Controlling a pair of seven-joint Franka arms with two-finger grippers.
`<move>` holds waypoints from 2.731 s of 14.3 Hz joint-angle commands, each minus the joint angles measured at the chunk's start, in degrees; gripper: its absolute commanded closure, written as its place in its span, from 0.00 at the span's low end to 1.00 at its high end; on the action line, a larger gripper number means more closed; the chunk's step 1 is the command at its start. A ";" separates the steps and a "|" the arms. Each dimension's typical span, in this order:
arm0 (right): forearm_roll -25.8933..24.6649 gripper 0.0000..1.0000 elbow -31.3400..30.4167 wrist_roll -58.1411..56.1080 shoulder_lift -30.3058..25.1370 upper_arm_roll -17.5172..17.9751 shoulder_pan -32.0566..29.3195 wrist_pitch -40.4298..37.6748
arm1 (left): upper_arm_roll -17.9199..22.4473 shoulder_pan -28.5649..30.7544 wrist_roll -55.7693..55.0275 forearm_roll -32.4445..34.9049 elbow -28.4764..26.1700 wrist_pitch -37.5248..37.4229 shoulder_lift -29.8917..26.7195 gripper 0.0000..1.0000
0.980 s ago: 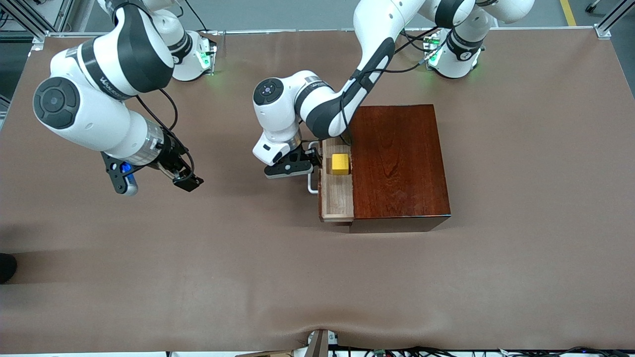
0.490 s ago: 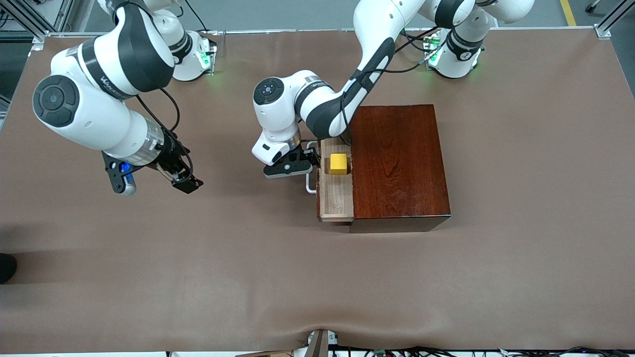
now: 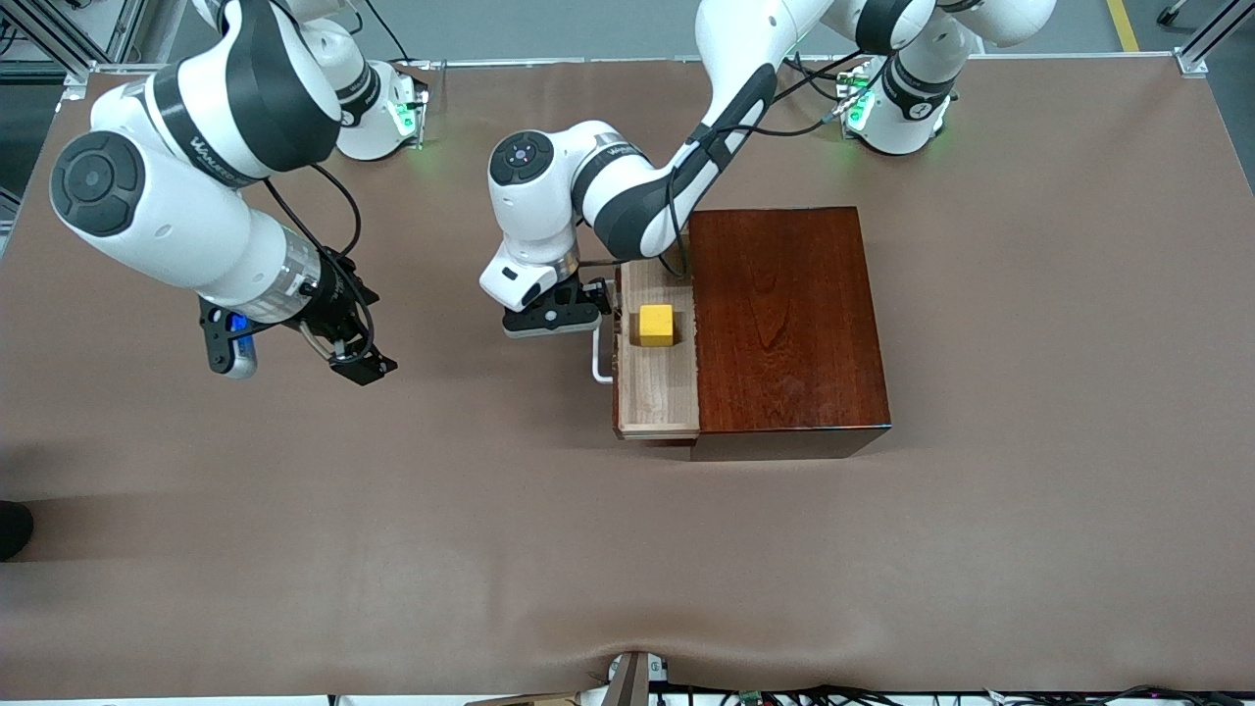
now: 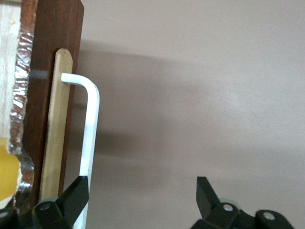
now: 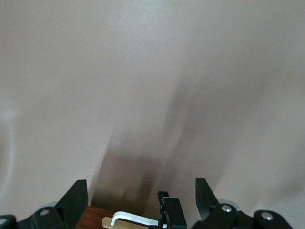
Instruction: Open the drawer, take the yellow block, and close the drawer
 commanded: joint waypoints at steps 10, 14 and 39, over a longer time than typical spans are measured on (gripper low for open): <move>0.16 0.00 2.11 -2.39 0.59 0.47 -1.06 -1.37 | 1.13 11.08 1.79 0.35 -0.02 -20.17 -18.78 0.00; 0.24 0.00 2.20 -2.12 0.85 0.56 1.93 -2.86 | 0.95 21.71 11.26 1.23 -2.03 -25.98 -25.64 0.00; 0.24 0.00 16.17 46.75 25.19 0.56 27.07 13.05 | -6.42 55.03 51.29 0.00 -35.41 -27.94 -55.00 0.00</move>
